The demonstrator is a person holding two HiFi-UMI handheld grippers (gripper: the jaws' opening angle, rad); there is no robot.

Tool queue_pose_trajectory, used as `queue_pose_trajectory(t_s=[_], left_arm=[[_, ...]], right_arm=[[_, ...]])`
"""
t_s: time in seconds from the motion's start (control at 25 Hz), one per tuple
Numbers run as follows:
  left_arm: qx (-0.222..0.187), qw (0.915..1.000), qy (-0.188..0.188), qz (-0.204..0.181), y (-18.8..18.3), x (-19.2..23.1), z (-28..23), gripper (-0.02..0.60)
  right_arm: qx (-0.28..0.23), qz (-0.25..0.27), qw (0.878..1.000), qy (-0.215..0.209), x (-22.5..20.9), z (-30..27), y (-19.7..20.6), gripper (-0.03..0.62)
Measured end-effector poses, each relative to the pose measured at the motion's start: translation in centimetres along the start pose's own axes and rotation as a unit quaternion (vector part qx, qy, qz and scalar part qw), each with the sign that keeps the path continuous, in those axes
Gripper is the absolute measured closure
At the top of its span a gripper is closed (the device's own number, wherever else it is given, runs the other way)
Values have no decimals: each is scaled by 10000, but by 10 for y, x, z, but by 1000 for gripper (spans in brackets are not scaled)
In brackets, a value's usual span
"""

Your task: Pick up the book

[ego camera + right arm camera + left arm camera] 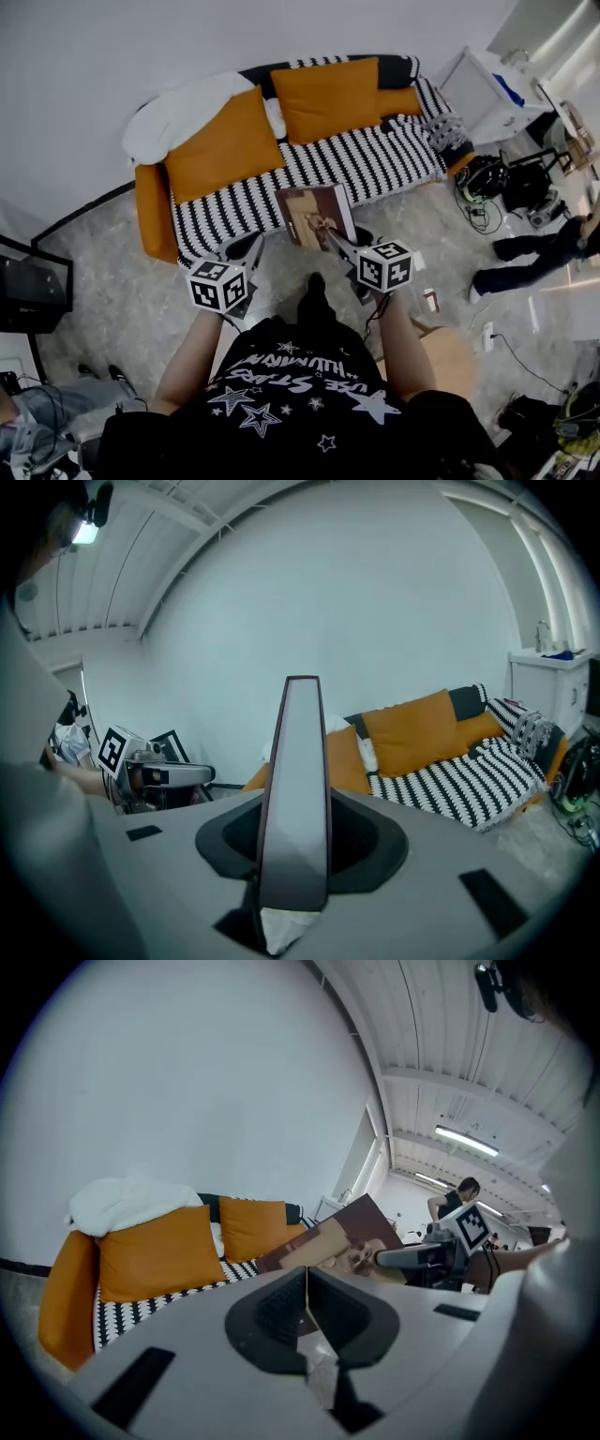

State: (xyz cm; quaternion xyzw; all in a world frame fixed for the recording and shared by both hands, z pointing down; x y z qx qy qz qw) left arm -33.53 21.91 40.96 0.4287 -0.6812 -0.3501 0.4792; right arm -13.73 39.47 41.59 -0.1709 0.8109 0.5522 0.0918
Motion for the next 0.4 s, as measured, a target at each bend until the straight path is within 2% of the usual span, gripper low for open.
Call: queue_pose_trajectory(t_s=[0.4], left_arm=[[-96,9998,71,-132,-3,-12,2,569]], right_arm=[[-164,70,9998,-59,11,6,-3,442]])
Point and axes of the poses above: the fingertips, and each gripper's own axes: z backward along the fingers, x to its left, y out of its underside, the point moved 8 cm from there along z, backward along the fingers, and after that the axes turned 6 degrees about -x, right-handed, at the moved point
